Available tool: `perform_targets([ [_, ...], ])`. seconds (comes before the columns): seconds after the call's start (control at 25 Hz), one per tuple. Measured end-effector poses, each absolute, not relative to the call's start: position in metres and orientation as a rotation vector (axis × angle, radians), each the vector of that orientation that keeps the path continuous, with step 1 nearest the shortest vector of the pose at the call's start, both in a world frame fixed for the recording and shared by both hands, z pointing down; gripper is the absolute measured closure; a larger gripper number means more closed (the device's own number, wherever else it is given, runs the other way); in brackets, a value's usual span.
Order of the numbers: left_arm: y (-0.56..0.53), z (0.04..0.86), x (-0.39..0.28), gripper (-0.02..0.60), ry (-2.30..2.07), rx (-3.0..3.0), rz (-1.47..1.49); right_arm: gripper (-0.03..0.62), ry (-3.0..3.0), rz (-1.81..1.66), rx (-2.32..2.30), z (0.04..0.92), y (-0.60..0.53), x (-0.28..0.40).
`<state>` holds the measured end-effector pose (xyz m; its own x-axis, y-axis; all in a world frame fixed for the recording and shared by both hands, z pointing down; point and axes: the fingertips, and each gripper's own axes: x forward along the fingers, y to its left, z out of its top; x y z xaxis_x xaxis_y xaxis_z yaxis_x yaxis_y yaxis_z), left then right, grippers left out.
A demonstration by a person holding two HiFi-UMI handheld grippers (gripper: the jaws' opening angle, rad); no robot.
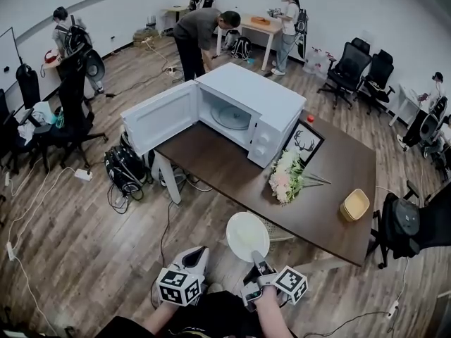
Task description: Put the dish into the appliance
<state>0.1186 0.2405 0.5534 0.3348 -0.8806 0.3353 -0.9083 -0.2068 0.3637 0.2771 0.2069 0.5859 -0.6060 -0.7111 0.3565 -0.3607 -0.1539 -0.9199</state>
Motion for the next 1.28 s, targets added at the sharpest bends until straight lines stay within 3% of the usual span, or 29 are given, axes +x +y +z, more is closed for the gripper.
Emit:
perform_targets([
  [1.28, 0.004, 0.545, -0.001, 0.572, -1.341, 2.275, 0.109, 0.537, 1.599, -1.736, -1.382, 0.588, 0.025, 0.164],
])
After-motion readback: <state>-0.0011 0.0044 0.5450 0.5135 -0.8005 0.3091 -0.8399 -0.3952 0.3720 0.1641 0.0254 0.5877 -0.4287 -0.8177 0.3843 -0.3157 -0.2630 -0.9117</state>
